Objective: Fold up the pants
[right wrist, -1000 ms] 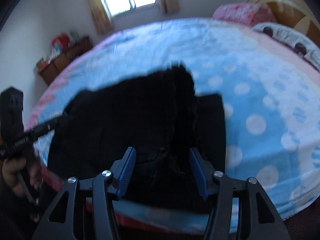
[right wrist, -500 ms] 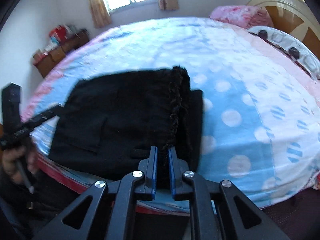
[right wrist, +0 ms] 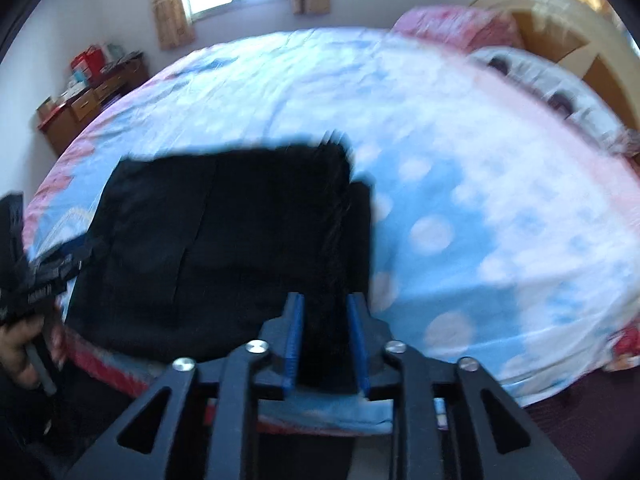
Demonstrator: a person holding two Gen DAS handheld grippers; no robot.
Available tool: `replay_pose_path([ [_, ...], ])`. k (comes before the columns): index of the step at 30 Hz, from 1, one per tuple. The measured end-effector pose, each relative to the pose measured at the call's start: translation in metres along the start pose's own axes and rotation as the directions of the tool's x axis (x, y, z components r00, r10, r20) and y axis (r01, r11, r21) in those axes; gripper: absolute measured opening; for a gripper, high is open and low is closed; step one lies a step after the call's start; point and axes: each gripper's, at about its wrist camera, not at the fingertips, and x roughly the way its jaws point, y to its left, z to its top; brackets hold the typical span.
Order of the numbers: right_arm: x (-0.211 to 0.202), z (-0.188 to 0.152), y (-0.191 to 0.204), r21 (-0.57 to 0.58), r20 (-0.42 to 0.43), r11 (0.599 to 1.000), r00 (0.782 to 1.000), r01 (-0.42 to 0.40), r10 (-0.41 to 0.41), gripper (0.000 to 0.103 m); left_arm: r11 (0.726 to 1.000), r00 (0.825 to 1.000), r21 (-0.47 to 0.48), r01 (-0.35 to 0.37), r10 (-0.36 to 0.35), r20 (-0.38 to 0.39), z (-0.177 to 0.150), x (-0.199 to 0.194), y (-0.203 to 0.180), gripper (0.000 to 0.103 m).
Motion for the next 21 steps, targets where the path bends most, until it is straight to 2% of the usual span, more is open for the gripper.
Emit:
replay_pose_path([
  [2,-0.012,0.012,0.006,0.002,0.065,0.999,0.997,-0.038,0.038,0.043,1.0,1.0,-0.001,-0.002,0.002,0.001,0.0,0.0,0.0,0.09],
  [4,-0.011,0.026,0.018,-0.004,0.087,0.985,0.982,-0.17,0.169,0.05,1.0,1.0,0.003,-0.008,0.008,0.001,0.0,0.0,0.0,0.092],
  [7,0.011,0.04,0.039,-0.028,0.066,0.961,0.959,-0.275,0.277,0.05,0.999,0.999,0.019,-0.043,0.044,-0.006,0.002,0.004,-0.002,0.096],
  [9,0.033,0.046,0.047,-0.041,0.038,0.973,0.972,-0.228,0.23,0.05,0.998,0.998,0.029,-0.058,0.059,-0.012,0.002,0.005,-0.002,0.099],
  [11,0.062,0.051,0.036,0.028,-0.011,0.978,0.978,-0.206,0.206,0.05,0.997,0.997,0.036,-0.073,0.074,-0.023,0.003,0.006,-0.001,0.1],
  [13,0.09,0.049,0.018,0.137,-0.083,0.959,0.961,-0.249,0.262,0.048,0.998,0.997,0.031,-0.06,0.061,-0.037,0.003,0.007,-0.001,0.1],
  [14,0.097,0.047,0.008,0.18,-0.077,0.94,0.949,-0.289,0.306,0.048,0.998,0.997,0.027,-0.059,0.06,-0.045,0.003,0.008,0.0,0.1],
  [15,0.098,0.046,0.004,0.196,-0.067,0.93,0.942,-0.311,0.329,0.047,0.998,0.997,0.022,-0.059,0.06,-0.054,0.002,0.01,0.001,0.1],
  [17,0.097,0.044,-0.001,0.212,-0.07,0.925,0.939,-0.314,0.335,0.036,0.998,0.996,0.017,-0.059,0.06,-0.063,0.002,0.012,0.002,0.1],
  [20,0.094,0.045,0.0,0.212,-0.093,0.928,0.939,-0.306,0.331,0.036,0.998,0.995,0.017,-0.066,0.067,-0.068,0.002,0.011,0.001,0.101],
  [21,0.085,0.047,0.005,0.196,-0.101,0.941,0.949,-0.276,0.299,0.036,0.997,0.995,0.024,-0.076,0.077,-0.07,0.002,0.011,0.001,0.101],
])
